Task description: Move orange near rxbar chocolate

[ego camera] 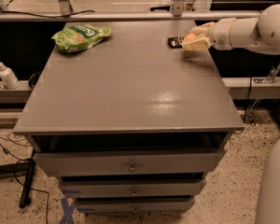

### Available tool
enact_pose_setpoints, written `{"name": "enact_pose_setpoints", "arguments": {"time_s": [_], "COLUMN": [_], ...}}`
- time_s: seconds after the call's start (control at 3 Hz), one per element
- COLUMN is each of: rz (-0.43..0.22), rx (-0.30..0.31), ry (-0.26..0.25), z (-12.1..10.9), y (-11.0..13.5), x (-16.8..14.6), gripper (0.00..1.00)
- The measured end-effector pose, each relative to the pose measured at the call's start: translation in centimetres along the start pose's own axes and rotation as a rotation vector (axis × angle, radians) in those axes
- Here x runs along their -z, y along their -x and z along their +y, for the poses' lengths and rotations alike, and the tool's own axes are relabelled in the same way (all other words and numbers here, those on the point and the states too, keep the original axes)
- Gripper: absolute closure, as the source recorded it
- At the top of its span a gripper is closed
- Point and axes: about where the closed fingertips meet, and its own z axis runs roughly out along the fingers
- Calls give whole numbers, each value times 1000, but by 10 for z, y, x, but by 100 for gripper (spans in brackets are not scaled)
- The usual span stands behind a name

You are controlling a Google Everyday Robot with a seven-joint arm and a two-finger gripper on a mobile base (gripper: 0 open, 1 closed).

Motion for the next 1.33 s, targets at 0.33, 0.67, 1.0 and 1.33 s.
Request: {"name": "enact_pose_setpoints", "arguments": {"time_s": [0.33,0.67,1.0,1.33], "rz": [-1,-1,1,2], "rx": [-24,-38,-46,-46], "ry": [9,20,26,32], "z": [2,7,9,11], "y": [-3,-6,-7,-5], "x": [-10,-17,-20,-20], "gripper": [81,59,35,12]}}
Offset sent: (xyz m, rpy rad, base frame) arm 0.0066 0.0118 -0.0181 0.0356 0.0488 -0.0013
